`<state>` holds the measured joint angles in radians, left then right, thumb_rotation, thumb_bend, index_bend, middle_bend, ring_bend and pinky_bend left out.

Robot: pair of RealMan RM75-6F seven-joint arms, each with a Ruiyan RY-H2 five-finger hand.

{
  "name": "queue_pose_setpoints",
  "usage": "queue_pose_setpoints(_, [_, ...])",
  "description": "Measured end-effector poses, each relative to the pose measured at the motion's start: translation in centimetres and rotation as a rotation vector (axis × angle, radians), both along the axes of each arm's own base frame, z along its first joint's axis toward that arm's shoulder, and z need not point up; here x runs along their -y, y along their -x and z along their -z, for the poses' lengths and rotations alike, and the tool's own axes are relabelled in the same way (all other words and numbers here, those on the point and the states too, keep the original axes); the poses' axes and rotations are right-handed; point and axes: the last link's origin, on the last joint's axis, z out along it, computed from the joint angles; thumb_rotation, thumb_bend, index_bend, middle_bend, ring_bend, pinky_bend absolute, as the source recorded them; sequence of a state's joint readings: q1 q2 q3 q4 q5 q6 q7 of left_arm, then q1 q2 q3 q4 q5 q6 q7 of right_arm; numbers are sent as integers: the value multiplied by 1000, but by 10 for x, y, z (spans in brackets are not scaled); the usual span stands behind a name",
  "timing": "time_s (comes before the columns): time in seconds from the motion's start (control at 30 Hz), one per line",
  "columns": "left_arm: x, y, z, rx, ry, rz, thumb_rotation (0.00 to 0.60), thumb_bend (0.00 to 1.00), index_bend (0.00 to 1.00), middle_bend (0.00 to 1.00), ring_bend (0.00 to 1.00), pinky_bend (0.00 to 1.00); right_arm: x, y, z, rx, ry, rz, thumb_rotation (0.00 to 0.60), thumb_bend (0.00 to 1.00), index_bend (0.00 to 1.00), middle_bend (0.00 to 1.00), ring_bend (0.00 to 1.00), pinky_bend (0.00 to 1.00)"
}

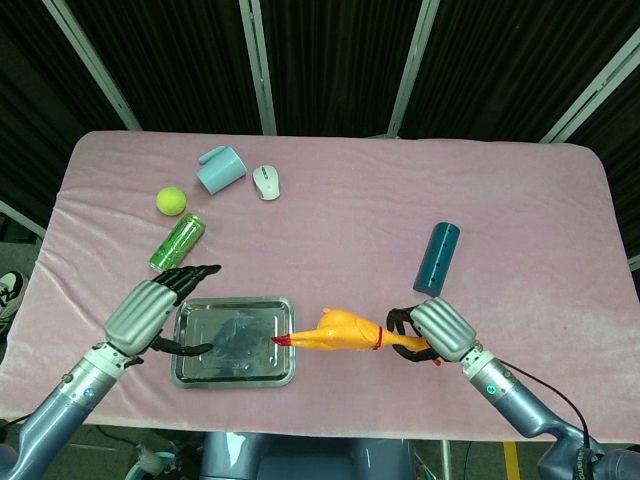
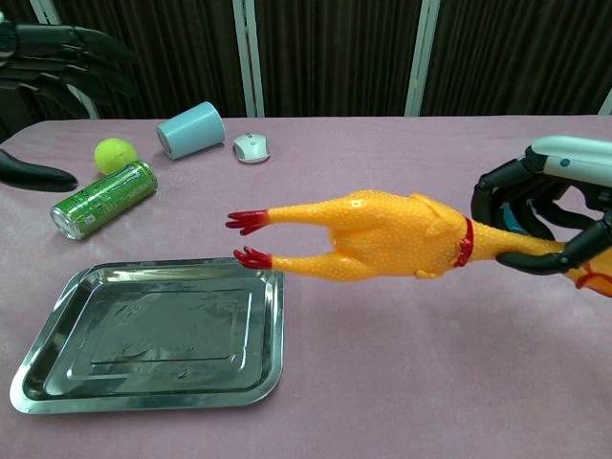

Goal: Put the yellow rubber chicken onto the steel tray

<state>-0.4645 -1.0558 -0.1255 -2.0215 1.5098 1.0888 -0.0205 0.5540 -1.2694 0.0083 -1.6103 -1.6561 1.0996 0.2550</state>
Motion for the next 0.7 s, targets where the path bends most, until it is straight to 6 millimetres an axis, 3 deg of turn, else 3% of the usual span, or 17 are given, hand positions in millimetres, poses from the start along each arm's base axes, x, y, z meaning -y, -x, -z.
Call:
queue_pose_setpoints(0.13, [-9, -16, 12, -15, 37, -4, 600, 164, 137, 113, 152, 210, 8, -8, 1, 3, 17, 16, 600, 913, 868, 693, 705, 871])
queue_pose_setpoints(0.7, [-44, -71, 58, -108, 131, -53, 600, 169, 163, 95, 151, 210, 18, -29, 6, 23, 50, 22, 600, 925, 870, 694, 706, 871])
